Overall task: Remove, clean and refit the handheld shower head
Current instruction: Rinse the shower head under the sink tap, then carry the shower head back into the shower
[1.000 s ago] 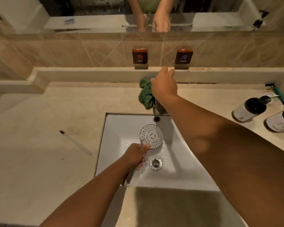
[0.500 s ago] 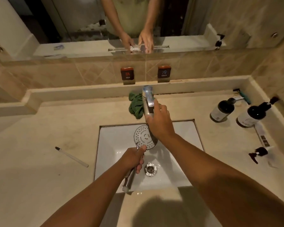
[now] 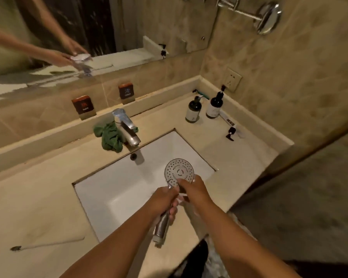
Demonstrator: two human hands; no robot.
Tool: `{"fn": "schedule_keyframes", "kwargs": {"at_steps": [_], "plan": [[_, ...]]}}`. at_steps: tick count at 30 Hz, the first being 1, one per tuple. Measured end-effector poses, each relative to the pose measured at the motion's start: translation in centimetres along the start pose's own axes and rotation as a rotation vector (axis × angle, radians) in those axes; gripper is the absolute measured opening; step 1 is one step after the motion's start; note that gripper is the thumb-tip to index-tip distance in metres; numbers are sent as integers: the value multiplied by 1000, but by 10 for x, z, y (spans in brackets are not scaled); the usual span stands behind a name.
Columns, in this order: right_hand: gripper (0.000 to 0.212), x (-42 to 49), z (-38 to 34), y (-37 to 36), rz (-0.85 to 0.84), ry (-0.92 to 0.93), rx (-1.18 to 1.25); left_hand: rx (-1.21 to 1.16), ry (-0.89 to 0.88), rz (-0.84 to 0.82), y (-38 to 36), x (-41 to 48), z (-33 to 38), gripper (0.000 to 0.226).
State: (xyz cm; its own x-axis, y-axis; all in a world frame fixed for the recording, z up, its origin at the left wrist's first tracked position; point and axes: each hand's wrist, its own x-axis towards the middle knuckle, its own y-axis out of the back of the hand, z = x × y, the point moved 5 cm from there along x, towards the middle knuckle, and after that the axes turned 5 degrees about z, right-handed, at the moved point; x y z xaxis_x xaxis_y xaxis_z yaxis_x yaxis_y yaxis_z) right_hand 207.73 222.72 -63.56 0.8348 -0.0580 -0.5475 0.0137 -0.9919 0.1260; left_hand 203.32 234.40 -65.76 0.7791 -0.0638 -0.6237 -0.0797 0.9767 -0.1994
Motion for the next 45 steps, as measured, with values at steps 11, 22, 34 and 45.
{"fn": "schedule_keyframes", "kwargs": {"at_steps": [11, 22, 34, 45], "plan": [[40, -116, 80, 156, 126, -129, 700, 298, 73, -531, -174, -56, -44, 39], [24, -268, 194, 328, 508, -2, 927, 558, 266, -879, -362, -164, -172, 16], [30, -489, 315, 533, 895, 217, 1076, 891, 253, -1328, -552, -356, -319, 29], [20, -640, 369, 621, 1279, 221, 914, 962, 199, -1682, -670, -492, -385, 33]]}}
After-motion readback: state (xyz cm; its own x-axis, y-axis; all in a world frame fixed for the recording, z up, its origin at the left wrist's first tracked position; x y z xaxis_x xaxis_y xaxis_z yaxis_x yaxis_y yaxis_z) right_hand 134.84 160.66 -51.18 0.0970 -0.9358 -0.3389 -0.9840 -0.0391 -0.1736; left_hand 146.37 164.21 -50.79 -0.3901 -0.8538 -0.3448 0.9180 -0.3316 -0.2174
